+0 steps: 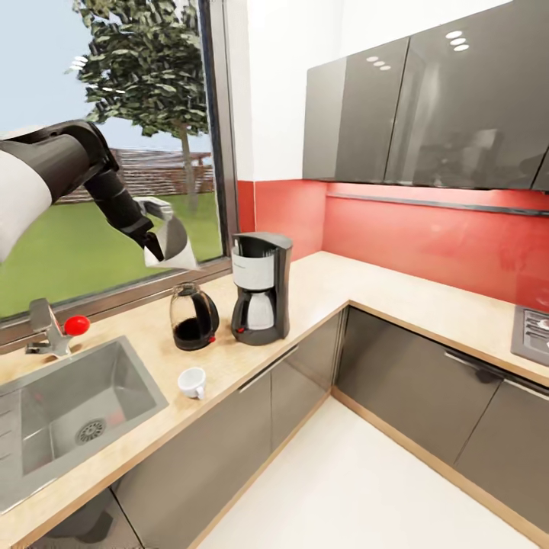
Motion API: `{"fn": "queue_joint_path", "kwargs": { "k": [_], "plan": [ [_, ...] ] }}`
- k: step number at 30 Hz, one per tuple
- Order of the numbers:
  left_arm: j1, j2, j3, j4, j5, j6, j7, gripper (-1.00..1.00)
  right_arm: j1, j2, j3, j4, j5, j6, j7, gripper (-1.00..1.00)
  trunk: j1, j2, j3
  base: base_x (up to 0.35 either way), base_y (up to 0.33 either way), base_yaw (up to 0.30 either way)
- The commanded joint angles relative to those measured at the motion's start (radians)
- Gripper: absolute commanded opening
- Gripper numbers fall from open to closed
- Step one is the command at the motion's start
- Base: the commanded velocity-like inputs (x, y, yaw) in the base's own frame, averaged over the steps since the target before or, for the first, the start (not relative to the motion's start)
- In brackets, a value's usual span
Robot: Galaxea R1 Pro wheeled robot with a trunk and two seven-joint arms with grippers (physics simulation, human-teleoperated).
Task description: Set up a coffee station on the kitchen countertop: keep the coffee maker on the countertop, move the bottle of coffee from the kitchen shelf to the counter next to the coffee maker, place a paper coffee filter on top of the coffee maker, put the saucer next to the coffee maker with the coffee cup on the saucer, and place the electric kettle next to the coffee maker.
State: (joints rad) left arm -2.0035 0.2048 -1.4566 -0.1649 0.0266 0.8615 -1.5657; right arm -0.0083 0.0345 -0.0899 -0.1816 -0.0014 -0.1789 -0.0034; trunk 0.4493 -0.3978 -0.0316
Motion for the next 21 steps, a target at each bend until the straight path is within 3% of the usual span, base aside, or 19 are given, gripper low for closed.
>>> {"fn": "queue_joint_path", "kwargs": {
  "k": [1,4,14,21],
  "plan": [
    [-0.001,-0.001,-0.008,-0.003,0.003,-0.002,-0.005,-1.00,-0.001,0.001,-0.007,0.001,0.000,-0.004,0.000,1.00,0.001,-0.002,-0.001,0.006,0.000,0.186],
    [0.000,-0.004,-0.008,-0.003,0.003,-0.007,-0.005,-1.00,-0.001,0.001,-0.007,0.001,0.000,-0.004,0.000,1.00,0.001,-0.002,0.002,0.103,0.000,0.189],
    [0.006,-0.010,-0.008,-0.002,0.002,-0.009,-0.005,-1.00,-0.001,0.001,-0.009,0.001,0.000,-0.004,0.000,1.00,0.001,-0.002,0.014,0.319,0.000,0.191],
    [0.005,-0.014,-0.008,-0.002,0.001,-0.009,-0.005,-1.00,-0.001,0.000,-0.010,-0.001,0.000,-0.004,-0.001,1.00,0.001,-0.002,0.015,0.310,-0.103,0.023]
  ]
}}
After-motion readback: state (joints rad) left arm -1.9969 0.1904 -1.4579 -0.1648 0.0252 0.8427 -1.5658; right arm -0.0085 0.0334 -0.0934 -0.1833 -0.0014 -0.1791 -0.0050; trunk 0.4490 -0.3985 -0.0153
